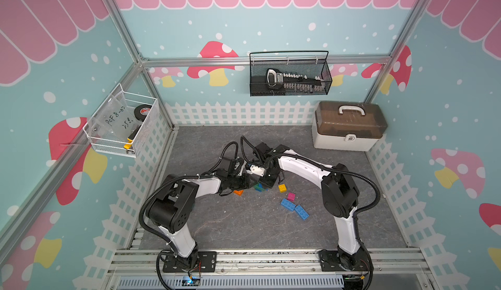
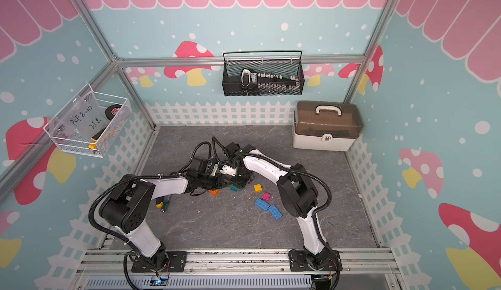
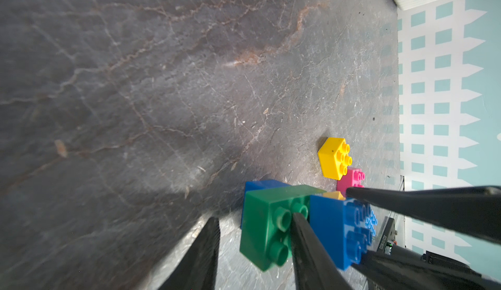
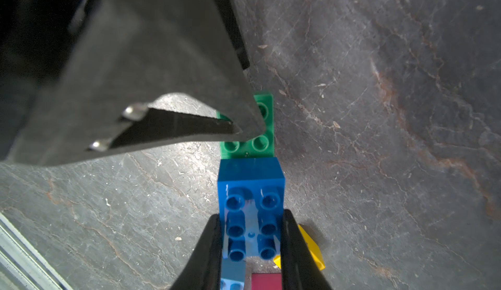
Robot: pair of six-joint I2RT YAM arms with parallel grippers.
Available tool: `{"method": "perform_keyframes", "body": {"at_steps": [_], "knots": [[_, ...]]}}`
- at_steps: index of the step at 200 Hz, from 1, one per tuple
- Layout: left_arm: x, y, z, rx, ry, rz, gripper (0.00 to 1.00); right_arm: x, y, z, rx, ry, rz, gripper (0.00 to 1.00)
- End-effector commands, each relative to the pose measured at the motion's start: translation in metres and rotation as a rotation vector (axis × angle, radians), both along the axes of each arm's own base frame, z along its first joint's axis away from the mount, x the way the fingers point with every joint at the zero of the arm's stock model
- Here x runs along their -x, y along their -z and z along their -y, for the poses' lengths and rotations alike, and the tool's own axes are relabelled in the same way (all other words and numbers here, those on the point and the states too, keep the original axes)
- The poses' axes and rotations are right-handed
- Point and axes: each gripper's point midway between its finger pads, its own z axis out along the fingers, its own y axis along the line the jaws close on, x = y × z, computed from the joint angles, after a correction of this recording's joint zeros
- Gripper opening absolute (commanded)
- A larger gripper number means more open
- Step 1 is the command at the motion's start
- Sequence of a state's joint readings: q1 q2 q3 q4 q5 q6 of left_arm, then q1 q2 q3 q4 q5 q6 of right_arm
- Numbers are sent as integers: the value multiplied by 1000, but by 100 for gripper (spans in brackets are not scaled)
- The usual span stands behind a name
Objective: Assemble a heart with lego
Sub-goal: Assemble the lego brick with the lego brick.
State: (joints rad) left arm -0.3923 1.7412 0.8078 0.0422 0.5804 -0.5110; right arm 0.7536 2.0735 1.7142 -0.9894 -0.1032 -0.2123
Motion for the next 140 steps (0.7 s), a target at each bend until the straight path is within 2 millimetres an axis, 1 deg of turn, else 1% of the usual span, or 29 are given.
{"method": "perform_keyframes", "body": {"at_steps": [1, 57, 105, 140], "knots": [[-5, -1, 4, 4, 29, 21, 41, 9, 27, 8, 80, -26, -74, 16], [-6, 2, 3, 2, 26, 16, 39, 10, 37, 10, 127, -25, -95, 16], [-5, 4, 3, -1, 26, 14, 37, 5, 44, 11, 160, 8, -95, 16], [-4, 6, 2, -5, 28, 6, 34, 6, 53, 11, 189, 20, -91, 16]]}}
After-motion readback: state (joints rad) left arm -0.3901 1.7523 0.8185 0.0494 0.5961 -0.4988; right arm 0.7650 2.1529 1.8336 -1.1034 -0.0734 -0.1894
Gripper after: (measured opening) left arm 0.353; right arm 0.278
